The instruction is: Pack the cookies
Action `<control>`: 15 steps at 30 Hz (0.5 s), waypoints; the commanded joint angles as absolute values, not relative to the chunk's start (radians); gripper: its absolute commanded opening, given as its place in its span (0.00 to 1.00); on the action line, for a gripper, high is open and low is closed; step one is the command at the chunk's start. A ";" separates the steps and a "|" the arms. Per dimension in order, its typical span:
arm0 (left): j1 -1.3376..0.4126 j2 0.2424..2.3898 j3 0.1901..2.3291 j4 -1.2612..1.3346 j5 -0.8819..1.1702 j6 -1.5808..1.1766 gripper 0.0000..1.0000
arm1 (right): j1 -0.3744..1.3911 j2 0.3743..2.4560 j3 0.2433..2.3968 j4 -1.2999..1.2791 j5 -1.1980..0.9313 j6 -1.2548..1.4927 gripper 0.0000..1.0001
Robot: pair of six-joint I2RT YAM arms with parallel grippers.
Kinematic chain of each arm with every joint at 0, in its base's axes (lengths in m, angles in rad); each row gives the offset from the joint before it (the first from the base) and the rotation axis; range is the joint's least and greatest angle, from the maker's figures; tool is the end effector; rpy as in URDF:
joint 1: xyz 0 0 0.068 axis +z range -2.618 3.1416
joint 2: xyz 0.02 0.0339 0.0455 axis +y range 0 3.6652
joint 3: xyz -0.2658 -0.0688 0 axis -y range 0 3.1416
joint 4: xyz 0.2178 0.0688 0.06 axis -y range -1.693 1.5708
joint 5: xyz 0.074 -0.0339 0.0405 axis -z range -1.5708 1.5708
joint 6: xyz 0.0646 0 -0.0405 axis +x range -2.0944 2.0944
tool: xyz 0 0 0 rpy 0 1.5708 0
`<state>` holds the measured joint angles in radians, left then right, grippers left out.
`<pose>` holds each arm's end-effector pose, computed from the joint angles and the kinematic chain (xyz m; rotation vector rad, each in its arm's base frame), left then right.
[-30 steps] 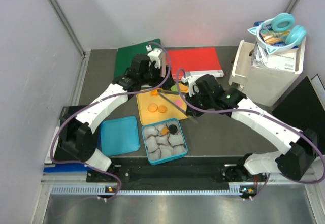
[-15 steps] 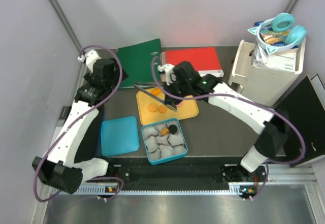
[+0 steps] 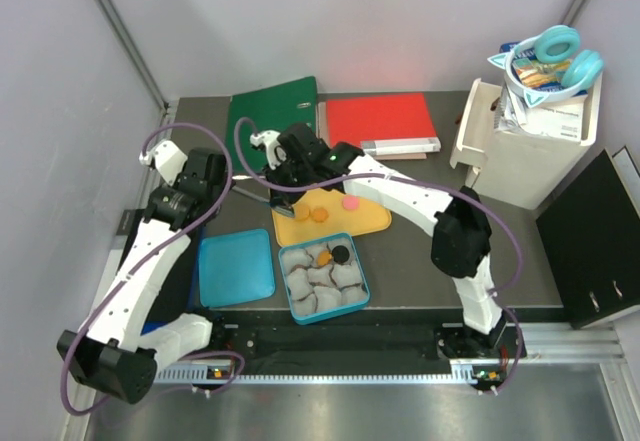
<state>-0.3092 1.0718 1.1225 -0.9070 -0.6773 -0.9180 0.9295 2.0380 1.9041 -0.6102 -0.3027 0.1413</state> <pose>0.1921 -0.0189 0.3239 -0.9294 1.9993 0.1597 0.2618 0.3828 0.2893 -1.0869 2.1888 0.8655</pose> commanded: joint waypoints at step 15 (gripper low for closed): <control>-0.307 1.072 1.124 -0.882 -0.723 -0.882 0.99 | 0.957 2.054 2.042 -0.610 -0.267 0.201 0.56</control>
